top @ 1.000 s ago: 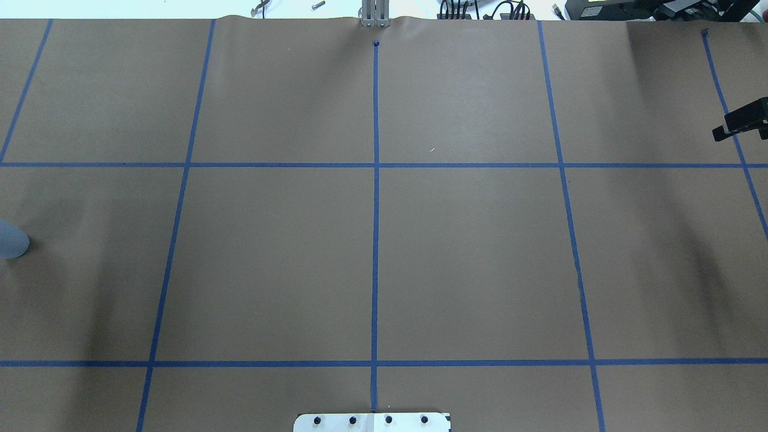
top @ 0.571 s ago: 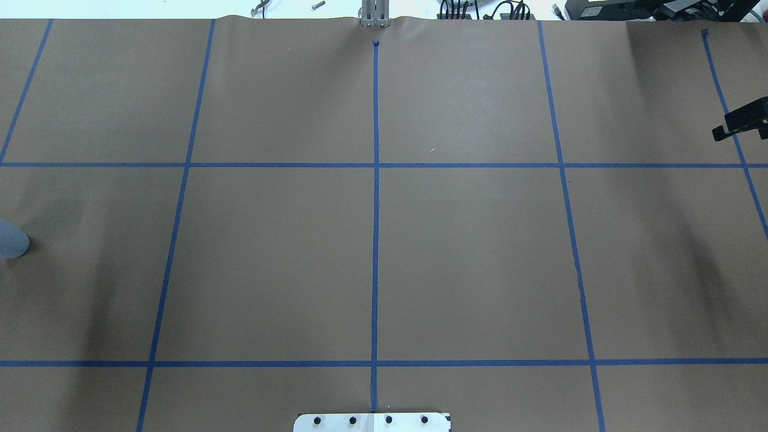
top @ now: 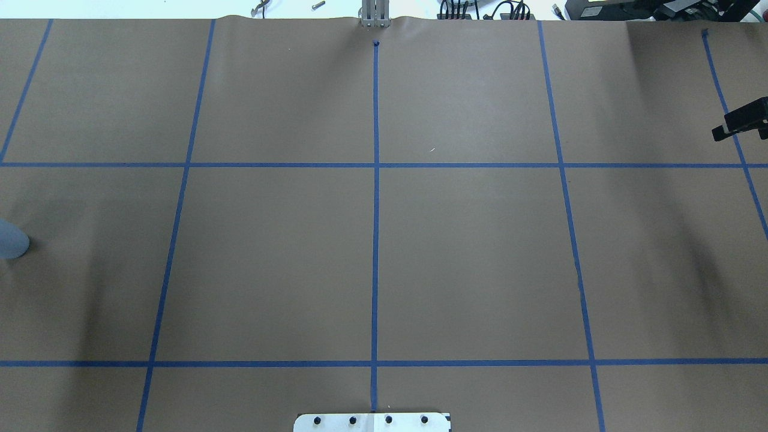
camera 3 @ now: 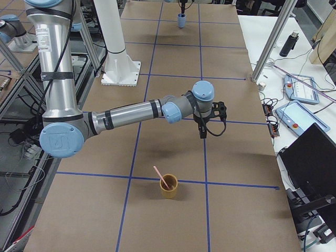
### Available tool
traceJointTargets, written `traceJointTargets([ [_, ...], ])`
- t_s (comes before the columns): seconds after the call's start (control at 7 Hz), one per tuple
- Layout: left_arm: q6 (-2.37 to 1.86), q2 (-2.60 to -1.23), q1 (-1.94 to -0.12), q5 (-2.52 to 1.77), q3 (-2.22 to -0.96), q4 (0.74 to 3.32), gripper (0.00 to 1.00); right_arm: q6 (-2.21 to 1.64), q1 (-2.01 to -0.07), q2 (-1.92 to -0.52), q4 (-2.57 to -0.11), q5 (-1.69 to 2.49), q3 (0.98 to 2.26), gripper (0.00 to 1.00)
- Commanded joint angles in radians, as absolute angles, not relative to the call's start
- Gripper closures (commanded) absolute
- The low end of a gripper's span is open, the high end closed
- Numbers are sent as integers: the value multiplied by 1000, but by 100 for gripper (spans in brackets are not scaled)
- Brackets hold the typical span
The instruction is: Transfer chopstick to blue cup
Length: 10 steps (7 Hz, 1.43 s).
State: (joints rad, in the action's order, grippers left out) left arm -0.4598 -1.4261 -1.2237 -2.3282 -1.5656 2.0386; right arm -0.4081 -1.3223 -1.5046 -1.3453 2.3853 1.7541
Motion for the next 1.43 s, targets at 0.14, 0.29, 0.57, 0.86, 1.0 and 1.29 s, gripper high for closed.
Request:
traceJointTargets([
  [0.14,-463,-1428,-1198,-2368,-1545,2082,100,-410,-1322,-1502,-1345,2385,1755,0],
  [0.29,-465,-1428,-1200,-2443,-1554,2079,100,-410,-1322,-1500,-1345,2385,1762,0],
  [0.57,-466,-1460,-1201,-2465,-1569,2060,100,-411,-1322,-1500,-1347,2388,1772,0],
  [0.86,-494,-1637,-1235,-2617,-1667,1772,100,-410,-1322,-1487,-1347,2387,1769,0],
  [1.0,-590,-1763,-1235,-2614,-1686,1681,100,-408,-1322,-1483,-1347,2385,1766,0],
  [1.29,-954,-1912,-1116,-2558,-1791,1678,100,-408,-1342,-1486,-1347,2379,1769,0],
])
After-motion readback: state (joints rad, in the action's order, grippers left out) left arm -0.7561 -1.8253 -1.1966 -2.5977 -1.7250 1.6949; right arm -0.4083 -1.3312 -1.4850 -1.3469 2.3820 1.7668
